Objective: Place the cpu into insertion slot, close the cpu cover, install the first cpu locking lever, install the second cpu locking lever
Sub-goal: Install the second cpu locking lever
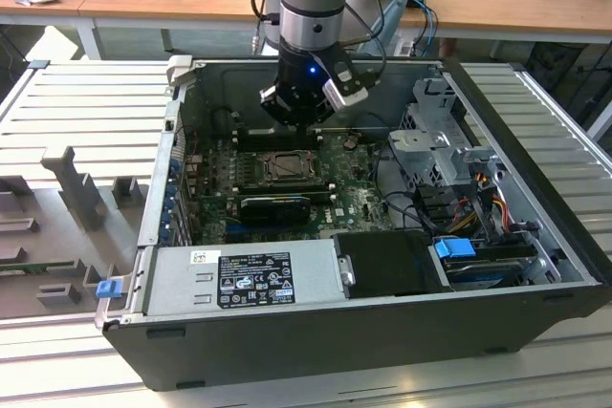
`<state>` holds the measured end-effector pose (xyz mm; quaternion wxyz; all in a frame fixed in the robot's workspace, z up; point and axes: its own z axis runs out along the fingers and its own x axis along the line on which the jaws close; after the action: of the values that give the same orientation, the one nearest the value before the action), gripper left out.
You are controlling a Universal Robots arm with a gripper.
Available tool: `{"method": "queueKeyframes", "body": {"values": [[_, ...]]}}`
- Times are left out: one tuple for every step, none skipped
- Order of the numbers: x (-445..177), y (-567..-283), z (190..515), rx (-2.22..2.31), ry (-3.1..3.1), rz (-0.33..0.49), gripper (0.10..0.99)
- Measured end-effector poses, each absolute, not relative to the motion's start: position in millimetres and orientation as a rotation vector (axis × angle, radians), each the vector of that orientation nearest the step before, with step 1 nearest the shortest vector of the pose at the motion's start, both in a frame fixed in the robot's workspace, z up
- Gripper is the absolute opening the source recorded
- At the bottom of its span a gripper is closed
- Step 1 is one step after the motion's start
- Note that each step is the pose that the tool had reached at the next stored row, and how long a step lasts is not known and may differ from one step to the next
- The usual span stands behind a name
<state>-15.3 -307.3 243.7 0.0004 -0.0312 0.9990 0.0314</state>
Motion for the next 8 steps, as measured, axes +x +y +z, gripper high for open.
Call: {"method": "queueKeyframes", "body": {"values": [[-15.3,-307.7,244.2,-0.098,3.138,0.099,0.106],[-15.3,-308.0,244.2,-0.098,3.138,0.099,0.106],[-15.3,-309.0,244.3,-0.098,3.138,0.099,0.106],[-15.3,-310.0,244.3,-0.098,3.138,0.099,0.106],[-15.4,-311.4,244.3,-0.098,3.138,0.099,0.106],[-15.4,-312.7,244.3,-0.098,3.138,0.099,0.106],[-15.4,-313.8,244.3,-0.098,3.138,0.099,0.106],[-15.4,-316.3,244.3,-0.098,3.138,0.099,0.106]]}}
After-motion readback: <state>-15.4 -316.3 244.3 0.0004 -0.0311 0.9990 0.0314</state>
